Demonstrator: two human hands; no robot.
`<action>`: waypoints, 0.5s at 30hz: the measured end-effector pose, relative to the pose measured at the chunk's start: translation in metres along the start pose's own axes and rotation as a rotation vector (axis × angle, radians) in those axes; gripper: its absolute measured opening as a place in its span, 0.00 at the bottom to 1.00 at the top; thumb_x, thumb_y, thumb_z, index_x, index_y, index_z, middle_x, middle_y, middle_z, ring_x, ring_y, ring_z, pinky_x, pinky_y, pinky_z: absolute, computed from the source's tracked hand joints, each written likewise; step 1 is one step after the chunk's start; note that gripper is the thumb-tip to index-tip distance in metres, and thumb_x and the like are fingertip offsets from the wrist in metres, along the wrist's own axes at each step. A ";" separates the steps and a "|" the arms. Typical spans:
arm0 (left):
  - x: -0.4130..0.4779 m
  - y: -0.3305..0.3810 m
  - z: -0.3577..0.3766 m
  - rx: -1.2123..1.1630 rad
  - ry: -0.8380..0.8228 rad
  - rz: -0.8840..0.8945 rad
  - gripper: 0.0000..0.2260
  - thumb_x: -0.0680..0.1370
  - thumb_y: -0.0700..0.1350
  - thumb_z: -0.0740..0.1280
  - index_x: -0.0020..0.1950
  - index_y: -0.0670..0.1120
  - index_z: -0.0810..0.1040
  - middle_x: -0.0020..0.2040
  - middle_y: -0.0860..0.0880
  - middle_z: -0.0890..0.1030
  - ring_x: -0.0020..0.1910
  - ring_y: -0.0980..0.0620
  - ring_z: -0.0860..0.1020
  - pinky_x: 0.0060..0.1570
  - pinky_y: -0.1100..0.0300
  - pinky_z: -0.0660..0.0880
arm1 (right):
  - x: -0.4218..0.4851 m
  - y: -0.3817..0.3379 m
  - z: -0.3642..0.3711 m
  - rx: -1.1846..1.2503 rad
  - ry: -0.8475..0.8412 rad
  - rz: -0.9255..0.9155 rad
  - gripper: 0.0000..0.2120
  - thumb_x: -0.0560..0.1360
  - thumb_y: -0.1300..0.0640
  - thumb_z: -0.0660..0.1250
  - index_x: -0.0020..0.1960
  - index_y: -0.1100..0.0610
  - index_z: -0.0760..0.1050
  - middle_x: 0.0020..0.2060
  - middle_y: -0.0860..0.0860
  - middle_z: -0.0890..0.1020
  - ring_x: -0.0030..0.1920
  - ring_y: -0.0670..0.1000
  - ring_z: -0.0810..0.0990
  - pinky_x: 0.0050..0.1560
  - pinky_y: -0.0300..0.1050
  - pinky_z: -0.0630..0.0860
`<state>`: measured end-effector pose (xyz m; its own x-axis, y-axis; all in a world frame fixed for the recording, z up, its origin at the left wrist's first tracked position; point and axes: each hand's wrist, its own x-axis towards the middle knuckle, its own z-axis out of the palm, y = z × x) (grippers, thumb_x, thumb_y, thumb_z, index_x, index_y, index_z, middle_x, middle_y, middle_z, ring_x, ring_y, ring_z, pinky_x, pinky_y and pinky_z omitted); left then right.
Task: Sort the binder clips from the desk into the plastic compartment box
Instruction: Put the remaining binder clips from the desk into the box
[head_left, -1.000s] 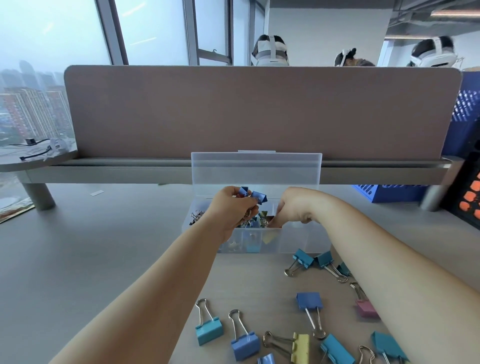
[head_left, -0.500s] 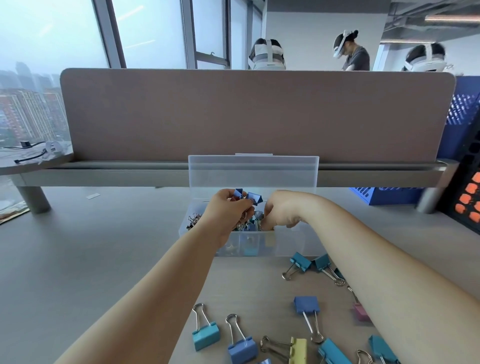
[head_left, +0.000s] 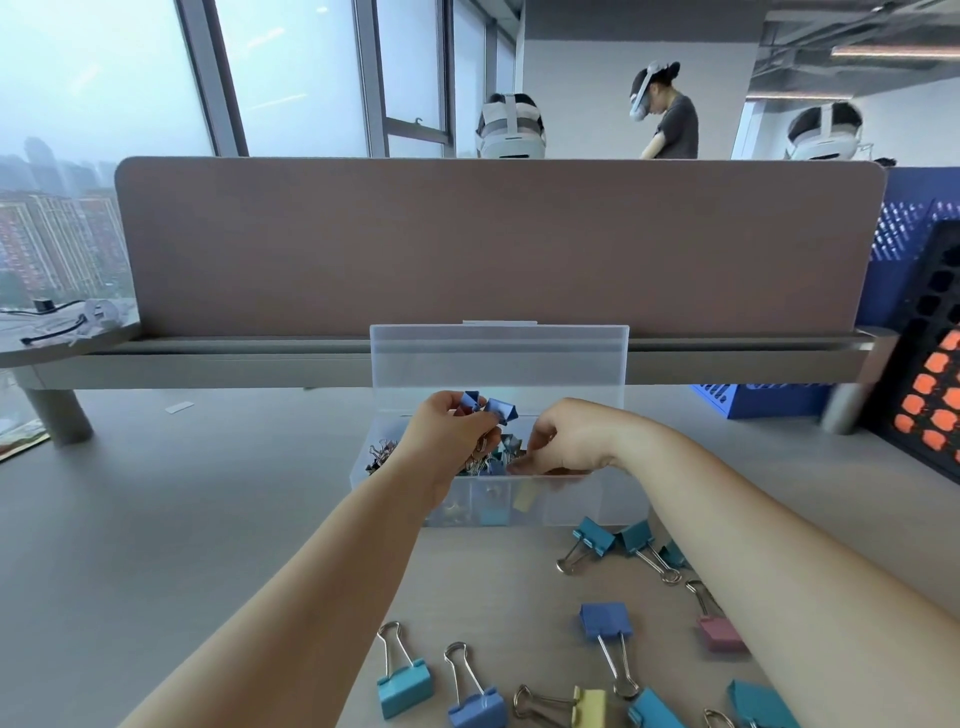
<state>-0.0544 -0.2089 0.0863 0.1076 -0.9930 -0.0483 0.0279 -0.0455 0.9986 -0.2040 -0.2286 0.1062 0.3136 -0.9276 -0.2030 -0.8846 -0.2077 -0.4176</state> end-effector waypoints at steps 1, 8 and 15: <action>0.000 0.000 0.000 -0.006 0.000 0.000 0.05 0.77 0.34 0.66 0.43 0.40 0.72 0.38 0.45 0.76 0.36 0.49 0.76 0.50 0.54 0.74 | 0.001 0.000 0.000 0.027 0.010 0.000 0.15 0.72 0.46 0.72 0.47 0.58 0.81 0.41 0.53 0.83 0.40 0.50 0.78 0.43 0.42 0.74; 0.000 -0.001 -0.001 -0.032 0.013 0.000 0.03 0.77 0.34 0.66 0.50 0.38 0.73 0.39 0.45 0.77 0.36 0.50 0.77 0.54 0.52 0.76 | 0.013 0.003 0.012 0.128 0.216 -0.080 0.16 0.73 0.57 0.72 0.59 0.53 0.75 0.51 0.49 0.77 0.48 0.50 0.74 0.40 0.40 0.70; 0.002 -0.002 -0.001 -0.046 0.032 0.008 0.04 0.77 0.34 0.65 0.50 0.38 0.73 0.39 0.44 0.77 0.36 0.49 0.77 0.52 0.53 0.77 | 0.024 0.003 0.021 -0.103 0.322 -0.170 0.05 0.77 0.55 0.65 0.51 0.55 0.75 0.53 0.53 0.80 0.47 0.53 0.78 0.45 0.46 0.73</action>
<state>-0.0533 -0.2105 0.0841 0.1396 -0.9893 -0.0414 0.0722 -0.0315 0.9969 -0.1916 -0.2452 0.0812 0.3489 -0.9239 0.1574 -0.8646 -0.3821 -0.3264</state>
